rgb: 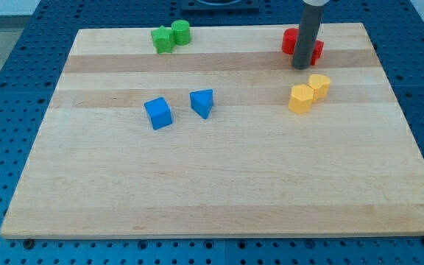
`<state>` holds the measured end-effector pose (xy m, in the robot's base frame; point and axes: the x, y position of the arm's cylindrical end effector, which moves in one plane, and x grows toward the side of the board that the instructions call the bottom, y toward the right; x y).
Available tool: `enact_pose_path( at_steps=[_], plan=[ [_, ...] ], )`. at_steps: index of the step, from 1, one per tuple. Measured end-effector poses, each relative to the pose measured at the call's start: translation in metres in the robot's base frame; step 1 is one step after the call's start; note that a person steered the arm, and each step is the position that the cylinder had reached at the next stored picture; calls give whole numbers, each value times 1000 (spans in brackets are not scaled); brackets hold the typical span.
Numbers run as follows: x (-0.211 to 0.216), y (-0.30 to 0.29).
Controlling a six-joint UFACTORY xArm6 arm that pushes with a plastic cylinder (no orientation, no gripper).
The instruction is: Place the red blocks and yellow blocks in a vertical line
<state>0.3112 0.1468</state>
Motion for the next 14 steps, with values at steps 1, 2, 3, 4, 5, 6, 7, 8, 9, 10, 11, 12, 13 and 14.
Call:
enact_pose_path(
  at_steps=[1, 2, 3, 4, 5, 6, 7, 8, 9, 10, 11, 12, 13, 14],
  plan=[
    [2, 9],
    [5, 50],
    [5, 60],
    [-8, 85],
    [-25, 38],
    [-29, 7],
    [-29, -19],
    [-15, -27],
    [-2, -65],
    [-25, -197],
    [-54, -225],
    [-102, -163],
    [-98, -116],
    [-74, -75]
  ],
)
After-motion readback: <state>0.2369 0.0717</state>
